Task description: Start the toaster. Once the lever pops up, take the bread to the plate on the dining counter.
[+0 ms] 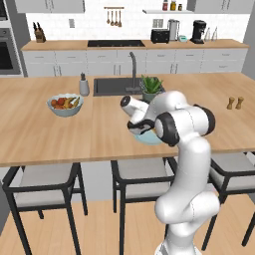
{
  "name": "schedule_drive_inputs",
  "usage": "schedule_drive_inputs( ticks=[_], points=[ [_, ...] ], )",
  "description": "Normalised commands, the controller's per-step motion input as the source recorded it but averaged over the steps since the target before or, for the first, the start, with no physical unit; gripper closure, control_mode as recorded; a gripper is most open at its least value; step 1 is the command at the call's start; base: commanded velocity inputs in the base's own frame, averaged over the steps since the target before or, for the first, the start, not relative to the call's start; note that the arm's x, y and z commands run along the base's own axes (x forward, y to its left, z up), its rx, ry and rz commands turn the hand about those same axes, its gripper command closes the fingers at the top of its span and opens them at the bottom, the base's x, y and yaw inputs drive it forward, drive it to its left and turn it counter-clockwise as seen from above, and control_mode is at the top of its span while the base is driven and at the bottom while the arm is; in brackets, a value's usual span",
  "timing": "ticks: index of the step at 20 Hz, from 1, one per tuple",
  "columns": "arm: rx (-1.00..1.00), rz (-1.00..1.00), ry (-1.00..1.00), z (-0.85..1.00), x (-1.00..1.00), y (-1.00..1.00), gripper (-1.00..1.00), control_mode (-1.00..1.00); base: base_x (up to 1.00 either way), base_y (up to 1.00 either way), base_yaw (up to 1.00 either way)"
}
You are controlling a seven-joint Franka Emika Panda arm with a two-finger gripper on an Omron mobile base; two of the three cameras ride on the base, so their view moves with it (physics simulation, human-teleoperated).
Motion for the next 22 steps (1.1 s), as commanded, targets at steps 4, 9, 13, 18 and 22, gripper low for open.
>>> schedule_drive_inputs(
  ticks=[4,9,13,18,22],
  points=[
    [-0.02,-0.02,-0.07,-0.06,-0.19,0.0,-1.0,-1.0,0.0,0.0,0.0],
    [0.0,0.0,-0.03,0.0,-0.5,-0.28,-1.0,-1.0,0.0,0.0,0.0],
    [0.0,0.06,-0.04,0.12,-0.54,-0.34,-1.0,-1.0,0.0,0.0,0.0],
    [0.03,0.09,0.0,0.56,-0.06,-0.16,-1.0,-1.0,0.0,0.0,0.0],
    [0.0,0.11,0.0,0.85,-0.03,0.04,-1.0,-1.0,0.0,0.0,0.0]
  ],
)
